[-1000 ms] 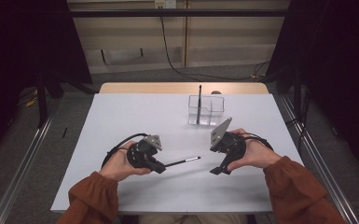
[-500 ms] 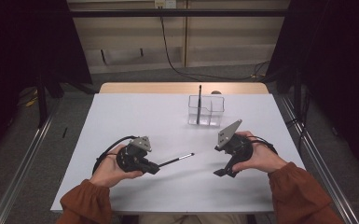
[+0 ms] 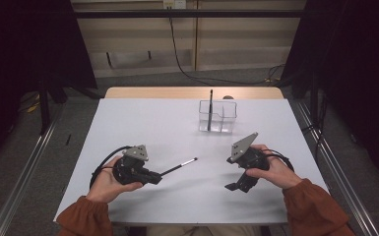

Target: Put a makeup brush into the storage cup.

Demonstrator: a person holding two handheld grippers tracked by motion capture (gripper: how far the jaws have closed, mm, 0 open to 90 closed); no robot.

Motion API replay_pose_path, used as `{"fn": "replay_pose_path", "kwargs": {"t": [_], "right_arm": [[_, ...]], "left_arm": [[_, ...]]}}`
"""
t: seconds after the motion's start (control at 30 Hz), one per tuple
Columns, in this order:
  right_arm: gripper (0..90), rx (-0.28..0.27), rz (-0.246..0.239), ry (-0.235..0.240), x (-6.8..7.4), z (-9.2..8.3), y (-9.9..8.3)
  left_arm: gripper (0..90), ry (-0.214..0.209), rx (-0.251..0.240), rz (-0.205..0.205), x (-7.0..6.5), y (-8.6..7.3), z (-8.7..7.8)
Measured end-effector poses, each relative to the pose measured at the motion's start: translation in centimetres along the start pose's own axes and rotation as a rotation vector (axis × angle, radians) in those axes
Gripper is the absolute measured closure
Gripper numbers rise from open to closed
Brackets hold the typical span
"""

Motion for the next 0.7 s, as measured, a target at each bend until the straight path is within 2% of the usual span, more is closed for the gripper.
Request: {"fn": "replay_pose_path", "kwargs": {"t": [0.1, 0.2, 0.3, 0.4, 0.47, 0.57, 0.67, 0.7], "right_arm": [[8.5, -0.025, 0.006, 0.003, 0.1, -0.1, -0.2], [8.5, -0.04, 0.008, 0.002, 0.1, -0.2, -0.5], [8.5, -0.061, 0.017, 0.004, 0.0, -0.3, -0.8], [8.5, -0.093, 0.041, 0.022, -0.1, -0.4, -0.9], [8.5, -0.121, 0.056, 0.024, -0.1, -0.5, -0.9], [8.5, -0.135, 0.057, 0.006, -0.1, -0.5, -1.0], [8.5, -0.149, 0.062, 0.015, 0.1, -0.4, -1.1], [8.4, -0.153, 0.061, 0.013, 0.2, -0.4, -1.2]], "left_arm": [[83.9, 0.002, -0.013, -0.004, 0.1, -0.3, -0.1], [83.9, 0.007, -0.049, -0.022, 0.1, -0.5, 0.0], [83.9, 0.013, -0.063, -0.014, 0.1, -0.6, 0.1], [83.9, 0.013, -0.093, -0.026, 0.0, -0.5, 0.3], [83.9, 0.021, -0.104, -0.016, 0.0, -0.4, 0.3], [83.9, 0.034, -0.125, -0.021, -0.1, -0.3, 0.3], [83.9, 0.044, -0.156, -0.028, -0.2, 0.0, 0.3], [83.9, 0.042, -0.154, -0.02, -0.1, 0.0, 0.2]]}}
Point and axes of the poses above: each handheld gripper's, and its own axes: z roughly forward along the jaws, y roughly out of its top, x roughly to its left, the point moved 3 cm from there along z, roughly forward along the jaws, and after that the axes turned 14 degrees about z, right-handed, at the moved point
